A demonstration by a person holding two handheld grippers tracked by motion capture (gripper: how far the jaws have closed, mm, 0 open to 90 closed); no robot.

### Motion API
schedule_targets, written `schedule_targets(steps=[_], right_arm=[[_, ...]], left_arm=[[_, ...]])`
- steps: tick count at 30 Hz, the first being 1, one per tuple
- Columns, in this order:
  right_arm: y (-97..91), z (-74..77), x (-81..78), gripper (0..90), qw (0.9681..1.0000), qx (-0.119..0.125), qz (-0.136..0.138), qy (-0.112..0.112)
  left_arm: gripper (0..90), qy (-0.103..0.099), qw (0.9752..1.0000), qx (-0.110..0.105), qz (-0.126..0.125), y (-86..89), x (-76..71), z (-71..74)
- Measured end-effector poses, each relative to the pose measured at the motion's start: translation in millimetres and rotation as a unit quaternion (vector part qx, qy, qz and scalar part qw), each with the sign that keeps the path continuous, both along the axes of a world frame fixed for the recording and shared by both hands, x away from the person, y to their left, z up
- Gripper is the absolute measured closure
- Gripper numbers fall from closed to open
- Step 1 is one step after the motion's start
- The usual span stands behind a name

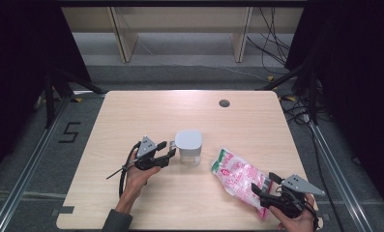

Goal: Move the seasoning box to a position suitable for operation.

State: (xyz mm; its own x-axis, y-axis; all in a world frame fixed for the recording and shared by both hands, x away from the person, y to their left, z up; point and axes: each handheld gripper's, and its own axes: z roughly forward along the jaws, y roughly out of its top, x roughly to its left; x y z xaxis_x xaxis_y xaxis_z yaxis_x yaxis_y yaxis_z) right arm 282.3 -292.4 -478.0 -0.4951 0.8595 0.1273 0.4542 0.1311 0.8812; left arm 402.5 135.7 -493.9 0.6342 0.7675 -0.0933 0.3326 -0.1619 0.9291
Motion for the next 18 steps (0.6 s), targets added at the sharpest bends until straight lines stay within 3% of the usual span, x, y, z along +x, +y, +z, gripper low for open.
schedule_targets(steps=[9, 10, 16, 17, 18], right_arm=[[0.3, 0.0, -0.3, 21.2, 1.0, 0.0, 0.0, 0.002], [0.2, 0.0, -0.4, 21.2, 1.0, -0.001, 0.0, 0.001], [0.8, -0.4, -0.2, 21.2, 1.0, 0.001, -0.003, -0.004], [0.1, -0.1, -0.2, 21.2, 1.0, 0.0, -0.001, -0.001], [1.9, 0.8, -3.2, 21.1, 0.9997, 0.013, -0.01, 0.018]], left_arm=[[39.0, 0.004, 0.9999, 0.011, 0.001, 4.0, -10.6, 17.6], [38.0, 0.012, 0.9999, -0.001, 0.005, 3.2, -12.0, 20.3], [35.9, 0.021, 0.9998, -0.001, 0.006, 4.1, -13.6, 25.5], [35.8, 0.018, 0.9998, 0.005, 0.007, 4.6, -14.1, 27.2], [35.8, 0.025, 0.9997, -0.003, 0.008, 4.5, -15.5, 29.7]])
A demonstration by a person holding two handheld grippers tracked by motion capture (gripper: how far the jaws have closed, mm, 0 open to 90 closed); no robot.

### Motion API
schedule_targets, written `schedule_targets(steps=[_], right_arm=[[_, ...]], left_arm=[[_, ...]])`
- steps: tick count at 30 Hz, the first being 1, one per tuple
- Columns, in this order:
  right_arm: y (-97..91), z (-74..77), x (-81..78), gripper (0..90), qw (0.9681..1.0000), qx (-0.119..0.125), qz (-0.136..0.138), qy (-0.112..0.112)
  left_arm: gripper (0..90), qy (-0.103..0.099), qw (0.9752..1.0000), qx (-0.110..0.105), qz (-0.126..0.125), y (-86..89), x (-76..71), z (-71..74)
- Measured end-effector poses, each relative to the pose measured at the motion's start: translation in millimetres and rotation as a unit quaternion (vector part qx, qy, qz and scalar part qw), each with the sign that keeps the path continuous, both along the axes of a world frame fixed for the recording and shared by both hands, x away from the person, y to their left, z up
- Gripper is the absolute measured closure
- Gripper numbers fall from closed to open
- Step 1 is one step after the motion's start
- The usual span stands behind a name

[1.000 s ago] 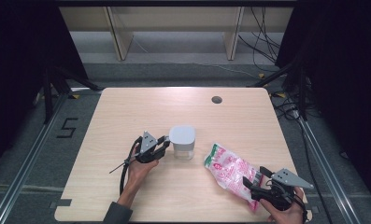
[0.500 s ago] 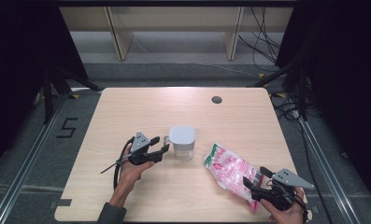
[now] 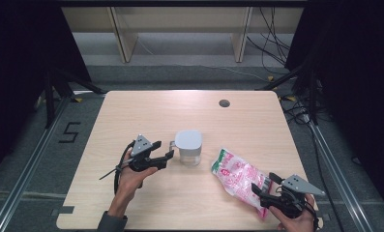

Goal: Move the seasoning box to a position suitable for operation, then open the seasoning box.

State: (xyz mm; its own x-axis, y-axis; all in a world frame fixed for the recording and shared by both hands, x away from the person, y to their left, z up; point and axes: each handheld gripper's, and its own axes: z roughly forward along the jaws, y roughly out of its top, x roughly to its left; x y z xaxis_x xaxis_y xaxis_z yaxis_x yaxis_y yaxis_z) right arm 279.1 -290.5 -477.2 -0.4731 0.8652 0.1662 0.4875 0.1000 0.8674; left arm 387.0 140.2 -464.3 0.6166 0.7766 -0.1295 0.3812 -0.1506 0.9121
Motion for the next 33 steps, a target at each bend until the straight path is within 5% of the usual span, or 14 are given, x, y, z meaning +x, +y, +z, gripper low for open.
schedule_targets(steps=[3, 5, 11, 12, 14, 15, 19, 20, 24, 26, 30, 33], right_arm=[[-1.7, -1.2, 2.6, 21.1, 0.9998, -0.008, 0.009, -0.018], [-1.7, -0.7, 2.9, 21.1, 0.9997, -0.013, 0.015, -0.017], [-0.6, -1.2, 2.1, 21.2, 0.9998, -0.01, 0.004, -0.017], [0.6, -0.2, 0.1, 21.1, 1.0, -0.002, 0.001, 0.001], [-2.1, -0.9, 3.3, 21.1, 0.9995, -0.019, 0.011, -0.021], [0.4, -0.3, 0.5, 21.1, 1.0, -0.003, 0.003, -0.002], [-0.1, -0.7, 0.8, 21.1, 1.0, -0.003, 0.001, 0.0], [-2.6, -1.9, 3.8, 21.1, 0.9997, -0.017, 0.009, -0.016], [-2.5, -2.0, 3.9, 21.2, 0.9997, -0.018, 0.008, -0.015], [1.2, -1.9, 2.1, 21.2, 1.0, 0.0, -0.001, -0.007], [-1.8, -2.4, 4.5, 21.2, 0.9997, -0.021, 0.007, -0.013], [-1.7, -2.7, 4.4, 21.2, 0.9998, -0.013, 0.008, -0.012]], left_arm=[[36.3, 0.001, 0.9999, -0.009, -0.01, -0.2, -1.9, 5.8], [38.6, 0.016, 0.9991, -0.036, -0.014, -2.2, -3.8, 9.3], [43.6, -0.004, 0.9995, -0.022, -0.021, -6.6, -9.2, 19.3], [46.3, -0.008, 0.9996, -0.018, -0.02, -7.1, -9.5, 20.6], [48.1, -0.015, 0.9996, -0.013, -0.018, -7.3, -9.3, 22.8], [52.0, -0.015, 0.9996, -0.013, -0.018, -7.3, -9.3, 22.8], [66.1, -0.037, 0.9989, -0.003, -0.028, -8.2, -8.8, 24.4], [68.1, -0.042, 0.9989, -0.004, -0.019, -8.6, -7.8, 24.9], [79.9, -0.056, 0.9983, 0.001, -0.012, -10.4, -5.1, 27.3], [82.1, -0.062, 0.998, 0.0, -0.013, -12.3, -3.8, 28.5], [84.2, -0.068, 0.9976, 0.0, -0.014, -16.0, -1.8, 31.4], [85.2, -0.069, 0.9975, 0.001, -0.012, -18.3, 4.4, 31.5]])
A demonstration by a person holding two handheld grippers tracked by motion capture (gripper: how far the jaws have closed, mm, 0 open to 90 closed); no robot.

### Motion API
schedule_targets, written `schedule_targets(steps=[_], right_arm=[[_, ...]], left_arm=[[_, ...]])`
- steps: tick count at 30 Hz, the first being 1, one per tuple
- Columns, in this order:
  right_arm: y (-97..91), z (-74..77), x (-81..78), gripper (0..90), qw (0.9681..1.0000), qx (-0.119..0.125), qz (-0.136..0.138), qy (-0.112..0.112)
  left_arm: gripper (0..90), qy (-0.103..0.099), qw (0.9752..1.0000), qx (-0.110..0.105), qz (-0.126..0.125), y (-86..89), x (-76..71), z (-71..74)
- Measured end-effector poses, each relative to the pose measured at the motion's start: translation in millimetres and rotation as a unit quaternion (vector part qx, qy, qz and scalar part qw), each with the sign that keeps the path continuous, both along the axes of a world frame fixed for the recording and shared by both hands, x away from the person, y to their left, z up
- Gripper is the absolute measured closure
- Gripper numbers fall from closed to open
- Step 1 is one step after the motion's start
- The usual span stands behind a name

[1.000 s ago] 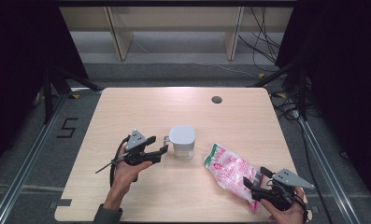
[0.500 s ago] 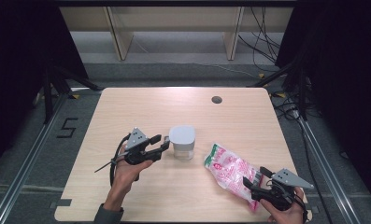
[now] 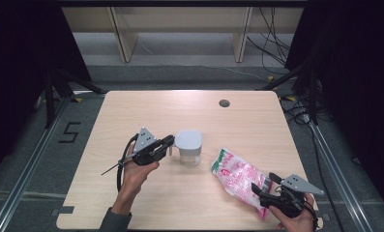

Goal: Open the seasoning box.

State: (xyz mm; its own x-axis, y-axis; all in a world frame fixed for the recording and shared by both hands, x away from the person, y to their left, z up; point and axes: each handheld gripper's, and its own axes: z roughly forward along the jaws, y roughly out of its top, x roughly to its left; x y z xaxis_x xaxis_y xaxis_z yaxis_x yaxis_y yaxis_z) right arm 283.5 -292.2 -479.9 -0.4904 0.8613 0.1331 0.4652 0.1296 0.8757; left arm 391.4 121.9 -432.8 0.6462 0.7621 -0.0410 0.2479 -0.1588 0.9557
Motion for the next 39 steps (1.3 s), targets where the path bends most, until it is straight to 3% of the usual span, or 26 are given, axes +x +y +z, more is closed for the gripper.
schedule_targets(steps=[8, 11, 12, 13, 18, 21, 23, 24, 25, 26, 30, 32, 34, 37, 38, 39], right_arm=[[1.6, -0.4, 0.5, 21.3, 0.9999, -0.008, -0.003, -0.007], [2.7, -1.1, 0.4, 21.3, 1.0, -0.004, -0.002, -0.007], [4.1, 0.1, -2.0, 21.3, 0.9999, 0.003, -0.01, 0.008], [2.3, -0.4, 0.3, 21.3, 1.0, -0.004, 0.0, -0.004], [2.2, -0.9, 0.9, 21.3, 1.0, -0.005, 0.0, -0.006], [4.7, 0.5, -1.1, 21.3, 1.0, -0.004, -0.001, 0.005], [5.8, -0.1, -0.2, 21.3, 1.0, -0.006, 0.005, -0.003], [8.1, 1.1, -3.2, 21.4, 0.9999, 0.005, -0.004, 0.014], [7.8, -0.3, -0.3, 21.5, 1.0, 0.006, 0.006, -0.003], [8.8, 0.2, -0.9, 21.7, 1.0, -0.005, 0.001, 0.0], [12.8, 1.5, -0.8, 23.1, 1.0, 0.001, 0.009, -0.001], [15.5, 1.2, 2.8, 23.5, 0.9994, -0.006, 0.02, -0.027], [20.2, 3.1, 2.4, 24.5, 0.9992, -0.011, 0.028, -0.026], [29.2, 4.4, 4.0, 29.7, 0.9984, -0.019, 0.042, -0.034], [34.7, 6.9, 3.5, 32.5, 0.9985, -0.014, 0.046, -0.026], [37.4, 8.7, 5.3, 36.3, 0.9976, -0.023, 0.055, -0.035]], left_arm=[[85.9, 0.019, 0.9997, 0.012, 0.001, -3.6, 17.5, -9.2], [85.7, 0.027, 0.9996, 0.001, 0.001, -3.1, 24.0, -13.4], [85.8, 0.03, 0.9996, -0.003, 0.002, -3.1, 24.9, -13.7], [85.7, 0.028, 0.9996, -0.001, 0.0, -2.9, 26.0, -13.5], [86.4, 0.027, 0.9996, 0.0, 0.001, -3.8, 25.5, -13.8], [87.2, 0.025, 0.9997, -0.001, -0.002, -3.9, 24.7, -14.4], [88.2, 0.019, 0.9998, 0.006, -0.009, -3.2, 25.0, -14.1], [88.3, 0.018, 0.9998, 0.007, -0.009, -3.1, 24.8, -14.1], [88.6, 0.018, 0.9998, 0.005, -0.009, -3.4, 24.2, -14.3], [88.9, 0.016, 0.9998, 0.007, -0.013, -2.9, 24.4, -14.2], [89.0, 0.017, 0.9998, -0.001, -0.012, -2.7, 23.6, -15.7], [89.0, 0.018, 0.9998, -0.003, -0.01, -2.7, 23.5, -16.0], [89.0, 0.017, 0.9998, 0.001, -0.009, -1.8, 23.2, -16.0], [89.0, 0.017, 0.9998, 0.004, -0.007, -1.4, 22.8, -16.1], [89.0, 0.017, 0.9998, 0.005, -0.008, -1.2, 22.9, -16.2], [89.0, 0.017, 0.9998, 0.004, -0.008, -0.8, 23.1, -16.2]])
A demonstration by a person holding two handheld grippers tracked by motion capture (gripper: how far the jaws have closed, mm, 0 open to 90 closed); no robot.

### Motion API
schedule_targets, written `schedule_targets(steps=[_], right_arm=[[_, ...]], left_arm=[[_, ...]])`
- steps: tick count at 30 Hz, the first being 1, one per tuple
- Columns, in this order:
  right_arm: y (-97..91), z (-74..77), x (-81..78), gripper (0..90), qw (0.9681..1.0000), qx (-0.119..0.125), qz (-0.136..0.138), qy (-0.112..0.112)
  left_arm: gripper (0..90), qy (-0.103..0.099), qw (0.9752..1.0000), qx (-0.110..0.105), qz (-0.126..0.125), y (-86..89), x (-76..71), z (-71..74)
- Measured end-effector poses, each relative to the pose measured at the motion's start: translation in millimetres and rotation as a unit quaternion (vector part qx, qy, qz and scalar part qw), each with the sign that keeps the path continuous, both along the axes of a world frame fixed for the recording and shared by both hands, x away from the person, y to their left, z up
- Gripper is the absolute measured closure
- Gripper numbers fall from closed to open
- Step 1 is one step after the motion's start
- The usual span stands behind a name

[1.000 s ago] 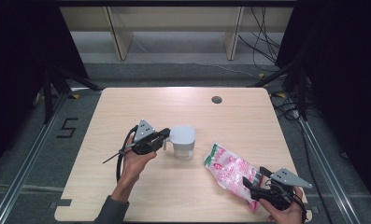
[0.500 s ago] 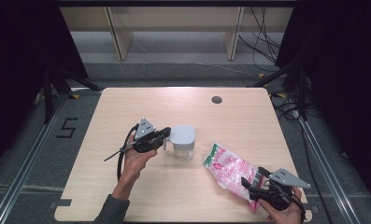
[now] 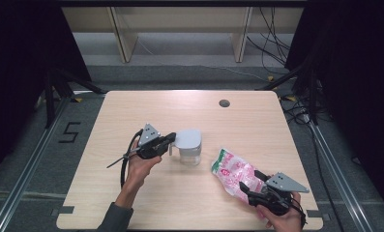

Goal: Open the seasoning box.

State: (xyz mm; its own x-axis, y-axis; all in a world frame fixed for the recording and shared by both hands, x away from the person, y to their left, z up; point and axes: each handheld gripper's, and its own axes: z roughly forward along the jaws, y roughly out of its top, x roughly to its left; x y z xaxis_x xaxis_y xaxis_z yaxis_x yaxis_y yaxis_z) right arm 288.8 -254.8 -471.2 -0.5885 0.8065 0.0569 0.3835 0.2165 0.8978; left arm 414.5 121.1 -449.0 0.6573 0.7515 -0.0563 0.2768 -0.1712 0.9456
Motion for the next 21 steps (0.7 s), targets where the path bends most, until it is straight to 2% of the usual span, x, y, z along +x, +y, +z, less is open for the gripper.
schedule_targets(steps=[2, 3, 4, 6, 7, 9, 11, 13, 14, 15, 17, 19, 21], right_arm=[[7.8, 3.1, 3.5, 42.7, 0.9997, 0.005, 0.016, -0.015], [12.0, 4.7, 5.4, 46.5, 0.9996, 0.013, 0.019, -0.015], [15.9, 6.7, 7.3, 49.9, 0.9995, 0.007, 0.023, -0.018], [26.8, 10.0, 8.3, 55.0, 0.9994, 0.016, 0.029, -0.008], [29.8, 11.0, 12.4, 59.5, 0.9989, 0.0, 0.042, -0.019], [39.8, 12.8, 14.2, 65.7, 0.9991, 0.004, 0.042, -0.004], [45.1, 15.0, 21.9, 69.7, 0.9982, -0.008, 0.056, -0.021], [52.5, 17.5, 26.5, 73.5, 0.9983, -0.001, 0.056, -0.019], [53.3, 19.6, 31.0, 75.2, 0.9977, -0.01, 0.06, -0.03], [56.6, 20.3, 33.6, 75.9, 0.9978, -0.007, 0.06, -0.026], [60.6, 20.0, 41.1, 77.1, 0.9974, -0.008, 0.063, -0.035], [63.9, 20.4, 45.2, 78.9, 0.9974, -0.016, 0.064, -0.027], [67.7, 20.5, 48.0, 81.3, 0.9979, -0.004, 0.062, -0.018]], left_arm=[[89.0, 0.01, 0.9998, -0.016, 0.001, 0.6, 0.3, -0.6], [88.8, 0.011, 0.9997, -0.02, -0.007, 0.9, 0.8, -0.9], [88.6, 0.012, 0.9997, -0.021, -0.009, 0.1, 0.5, -0.9], [88.6, 0.01, 0.9998, -0.019, -0.006, -2.3, -0.5, -0.5], [88.6, 0.006, 0.9998, -0.014, -0.008, -2.3, 0.0, 0.0], [88.8, 0.005, 0.9998, -0.015, -0.012, -2.4, 0.9, 0.0], [88.9, 0.006, 0.9999, -0.012, -0.009, -2.7, 0.5, 0.5], [88.9, 0.006, 0.9999, -0.012, -0.007, -3.3, 0.7, 0.6], [89.0, 0.005, 0.9999, -0.009, -0.008, -3.3, 0.8, 0.8], [89.0, 0.01, 0.9998, -0.015, -0.002, -4.1, 0.2, 0.6], [88.9, 0.006, 0.9999, -0.01, -0.004, -3.1, 0.7, 0.9], [88.9, 0.011, 0.9999, -0.013, 0.001, -2.7, 0.2, 0.5], [88.9, 0.011, 0.9998, -0.014, 0.001, -2.6, 0.1, 0.3]])
